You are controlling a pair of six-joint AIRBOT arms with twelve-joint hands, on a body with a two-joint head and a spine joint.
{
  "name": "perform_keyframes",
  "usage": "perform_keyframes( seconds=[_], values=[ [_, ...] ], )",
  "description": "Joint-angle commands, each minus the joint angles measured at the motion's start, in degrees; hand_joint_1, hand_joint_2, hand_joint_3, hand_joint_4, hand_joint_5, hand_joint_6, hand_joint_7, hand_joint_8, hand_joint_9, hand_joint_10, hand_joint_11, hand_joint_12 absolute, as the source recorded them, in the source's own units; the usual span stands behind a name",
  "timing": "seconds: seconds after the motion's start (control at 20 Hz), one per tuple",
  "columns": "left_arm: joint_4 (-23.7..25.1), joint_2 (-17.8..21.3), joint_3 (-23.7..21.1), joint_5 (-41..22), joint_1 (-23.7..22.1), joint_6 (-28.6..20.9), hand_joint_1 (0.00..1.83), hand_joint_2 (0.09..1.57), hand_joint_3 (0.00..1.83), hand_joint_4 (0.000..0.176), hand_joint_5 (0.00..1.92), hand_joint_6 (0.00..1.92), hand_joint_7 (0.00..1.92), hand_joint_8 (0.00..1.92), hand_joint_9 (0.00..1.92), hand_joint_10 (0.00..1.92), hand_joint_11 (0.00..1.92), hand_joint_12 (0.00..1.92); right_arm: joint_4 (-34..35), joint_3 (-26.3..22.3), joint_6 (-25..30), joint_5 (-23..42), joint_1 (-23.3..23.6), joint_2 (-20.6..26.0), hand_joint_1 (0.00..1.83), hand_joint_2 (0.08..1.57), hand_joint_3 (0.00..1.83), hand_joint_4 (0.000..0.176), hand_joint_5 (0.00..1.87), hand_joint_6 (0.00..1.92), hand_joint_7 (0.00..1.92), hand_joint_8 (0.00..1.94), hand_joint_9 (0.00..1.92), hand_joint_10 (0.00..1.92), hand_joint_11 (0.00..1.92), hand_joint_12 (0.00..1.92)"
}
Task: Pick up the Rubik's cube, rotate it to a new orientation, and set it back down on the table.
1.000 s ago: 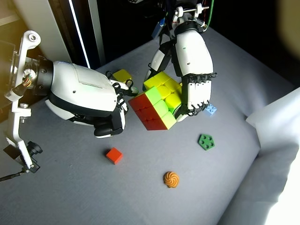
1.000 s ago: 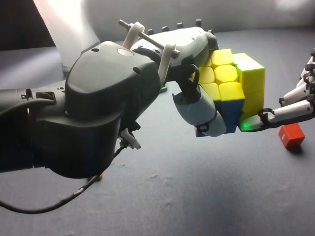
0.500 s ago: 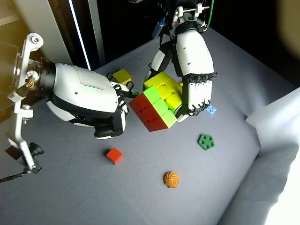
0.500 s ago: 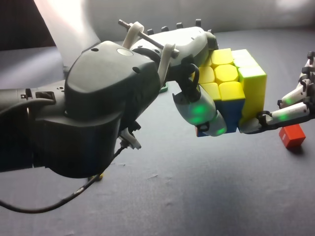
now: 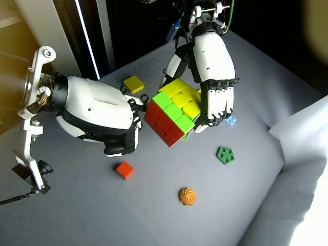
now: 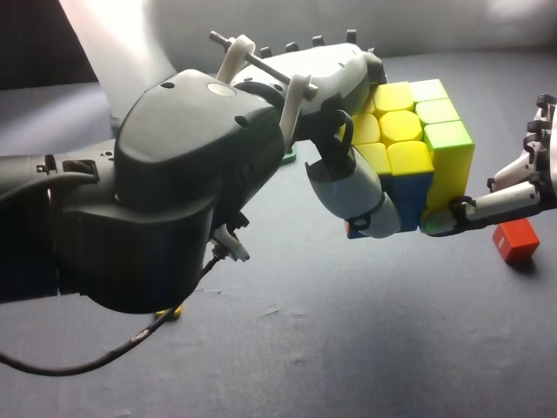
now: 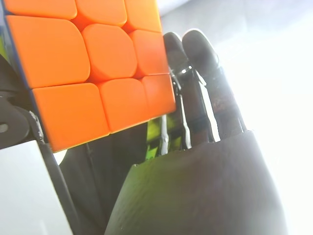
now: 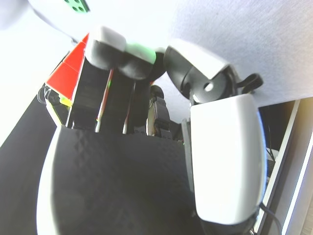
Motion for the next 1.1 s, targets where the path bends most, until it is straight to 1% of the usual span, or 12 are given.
perform_keyframes(
  seconds=[0.0, 0.05, 0.1, 0.15, 0.25, 0.35, 0.45, 0.5, 0.6, 0.65, 0.95, 1.05],
  values=[
    [3.83, -0.15, -0.14, 1.58, -1.21, -1.32, 1.33, 1.22, 0.00, 0.000, 0.83, 1.19, 0.77, 1.33, 0.62, 1.54, 0.36, 1.55, 2.20, 0.35, -0.75, -3.77, 0.43, -0.34, 1.32, 1.05, 0.55, 0.176, 0.04, 0.00, 0.64, 1.73, 0.93, 1.92, 0.91, 1.92],
    [3.83, -0.15, -0.14, 1.58, -1.21, -1.32, 1.21, 1.22, 0.00, 0.000, 0.84, 1.11, 0.76, 1.44, 0.60, 1.36, 0.36, 1.64, 2.20, 0.35, -0.80, -3.90, 0.33, -0.42, 1.32, 1.04, 0.56, 0.176, 0.05, 0.00, 0.66, 1.70, 0.94, 1.92, 0.92, 1.92],
    [3.83, -0.15, -0.13, 1.58, -1.21, -1.30, 1.19, 1.22, 0.00, 0.000, 0.85, 1.08, 0.76, 1.46, 0.61, 1.28, 0.36, 1.66, 2.24, 0.36, -0.82, -4.31, 0.03, -0.54, 1.33, 1.03, 0.55, 0.176, 0.04, 0.00, 0.66, 1.69, 0.94, 1.92, 0.92, 1.92],
    [3.83, -0.16, -0.12, 1.58, -1.20, -1.30, 1.31, 1.22, 0.00, 0.000, 0.82, 1.21, 0.78, 1.30, 0.63, 1.49, 0.36, 1.59, 2.68, 0.38, -1.24, -4.61, -0.21, -0.72, 1.32, 1.03, 0.57, 0.176, 0.04, 0.00, 0.65, 1.71, 0.95, 1.92, 0.93, 1.92],
    [3.83, -0.14, -0.10, 1.58, -1.19, -1.29, 1.33, 1.24, 0.00, 0.000, 0.77, 1.31, 0.76, 1.34, 0.60, 1.58, 0.37, 1.57, 4.50, 0.35, -3.46, -4.93, -0.70, -1.08, 1.32, 1.05, 0.58, 0.176, 0.03, 0.00, 0.63, 1.74, 0.98, 1.92, 0.95, 1.92],
    [3.83, -0.14, -0.10, 1.58, -1.19, -1.29, 1.33, 1.25, 0.00, 0.000, 0.76, 1.29, 0.74, 1.38, 0.59, 1.61, 0.34, 1.63, 4.56, 0.34, -3.46, -5.01, -0.70, -1.15, 1.32, 1.02, 0.63, 0.176, 0.04, 0.00, 0.64, 1.76, 0.97, 1.92, 0.96, 1.92],
    [3.83, -0.14, -0.12, 1.58, -1.19, -1.29, 1.34, 1.21, 0.00, 0.000, 0.83, 1.22, 0.79, 1.27, 0.64, 1.54, 0.38, 1.56, 4.59, 0.32, -3.46, -4.97, -0.69, -1.15, 1.33, 0.98, 0.70, 0.176, 0.02, 0.00, 0.66, 1.77, 0.99, 1.92, 0.98, 1.92],
    [3.83, -0.14, -0.13, 1.59, -1.19, -1.29, 1.33, 1.23, 0.00, 0.000, 0.79, 1.30, 0.76, 1.31, 0.61, 1.56, 0.35, 1.52, 4.59, 0.31, -3.46, -4.88, -0.69, -1.15, 1.33, 0.97, 0.70, 0.176, 0.02, 0.00, 0.67, 1.75, 0.99, 1.92, 0.99, 1.92],
    [3.84, -0.14, -0.11, 1.59, -1.19, -1.28, 1.33, 1.23, 0.00, 0.000, 0.80, 1.25, 0.78, 1.32, 0.60, 1.56, 0.33, 1.54, 4.59, 0.29, -3.46, -4.40, -0.68, -1.15, 1.33, 0.99, 0.64, 0.176, 0.00, 0.00, 0.68, 1.69, 1.02, 1.92, 1.00, 1.92],
    [3.84, -0.14, -0.11, 1.58, -1.19, -1.28, 1.33, 1.22, 0.00, 0.000, 0.82, 1.18, 0.79, 1.33, 0.61, 1.57, 0.34, 1.56, 4.59, 0.24, -3.46, -4.20, -0.67, -1.15, 1.32, 1.01, 0.63, 0.176, 0.02, 0.00, 0.66, 1.73, 1.01, 1.92, 0.99, 1.92],
    [3.84, -0.13, -0.09, 1.58, -1.19, -1.28, 1.34, 1.22, 0.00, 0.000, 0.84, 1.09, 0.79, 1.35, 0.63, 1.58, 0.38, 1.57, 4.59, 0.13, -3.46, -4.33, -0.66, -1.16, 1.32, 1.02, 0.63, 0.176, 0.06, 0.01, 0.64, 1.76, 1.00, 1.92, 0.98, 1.92],
    [3.84, -0.13, -0.10, 1.58, -1.19, -1.28, 1.33, 1.22, 0.00, 0.000, 0.83, 1.14, 0.77, 1.37, 0.62, 1.57, 0.37, 1.56, 4.59, 0.09, -3.45, -3.92, -0.64, -1.16, 1.32, 1.02, 0.64, 0.176, 0.06, 0.01, 0.64, 1.76, 1.00, 1.92, 0.98, 1.92]
  ],
)
